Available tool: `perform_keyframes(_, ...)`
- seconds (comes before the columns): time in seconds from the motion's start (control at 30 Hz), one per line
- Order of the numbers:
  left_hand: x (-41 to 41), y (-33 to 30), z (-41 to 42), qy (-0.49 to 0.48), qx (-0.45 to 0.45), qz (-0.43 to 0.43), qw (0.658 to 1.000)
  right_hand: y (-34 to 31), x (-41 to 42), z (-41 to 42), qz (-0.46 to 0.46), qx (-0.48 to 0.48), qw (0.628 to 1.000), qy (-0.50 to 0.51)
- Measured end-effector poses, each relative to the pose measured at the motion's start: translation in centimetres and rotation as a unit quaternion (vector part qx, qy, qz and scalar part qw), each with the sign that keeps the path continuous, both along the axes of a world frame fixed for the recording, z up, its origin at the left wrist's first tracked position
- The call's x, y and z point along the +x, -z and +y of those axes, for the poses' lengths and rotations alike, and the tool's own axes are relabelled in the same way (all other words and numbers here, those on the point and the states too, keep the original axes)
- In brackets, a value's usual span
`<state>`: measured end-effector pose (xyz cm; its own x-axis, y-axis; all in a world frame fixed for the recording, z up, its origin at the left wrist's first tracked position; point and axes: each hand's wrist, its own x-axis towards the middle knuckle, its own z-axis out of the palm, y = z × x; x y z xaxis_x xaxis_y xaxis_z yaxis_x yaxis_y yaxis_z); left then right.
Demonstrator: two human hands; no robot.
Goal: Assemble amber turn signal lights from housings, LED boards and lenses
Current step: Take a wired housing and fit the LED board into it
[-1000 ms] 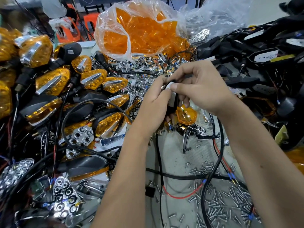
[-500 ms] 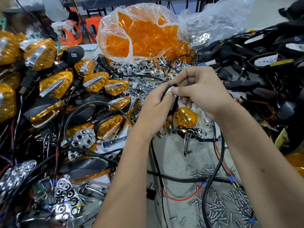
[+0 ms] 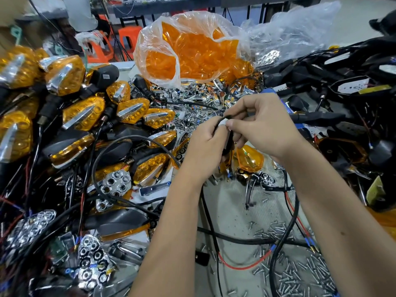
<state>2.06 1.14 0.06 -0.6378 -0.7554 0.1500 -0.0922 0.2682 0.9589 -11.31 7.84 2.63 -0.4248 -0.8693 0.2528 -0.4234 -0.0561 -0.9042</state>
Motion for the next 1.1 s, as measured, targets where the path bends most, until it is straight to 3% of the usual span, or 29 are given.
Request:
perform_keyframes(0.2, 0.8, 0.0, -1.5, -0.094, 0.027, 0.002, 0.995, -0.2, 0.9, -2.5, -0.03, 0.02, 0.998, -0.056)
perform_keyframes(0.3, 1.5, -0.3, -2.5, -0.196, 0.057, 0.026, 0.979, 0.0, 1.2, -6.5, -0.001, 0.019, 1.0, -0.01)
perform_keyframes(0.4, 2.5, -0.4, -3.7, -0.273, 0.085, 0.081, 0.955, 0.2, 1.6, -10.9, 0.173, 0.094, 0.98, -0.016)
perform_keyframes(0.47, 3.3, -0.6, -4.7, -0.309, 0.075, 0.105, 0.942, 0.3, 2.0, -12.7, 0.322, 0.178, 0.928, -0.059)
perform_keyframes(0.53, 3.9, -0.7, -5.6, -0.335, 0.078, 0.132, 0.93, 0.5, 2.2, -13.6, 0.392, 0.224, 0.889, -0.081)
perform_keyframes(0.8, 4.2, -0.8, -5.6, -0.336, 0.106, 0.174, 0.92, 0.2, -0.2, -12.5, 0.389, 0.245, 0.888, -0.019)
perform_keyframes(1.0, 3.9, -0.9, -5.1, -0.301, 0.108, 0.159, 0.934, -0.5, -1.2, -10.1, 0.354, 0.225, 0.908, -0.013)
perform_keyframes(1.1, 4.1, -1.1, -5.1, -0.285, 0.128, 0.177, 0.933, -1.1, -1.3, -8.7, 0.414, 0.227, 0.882, -0.011)
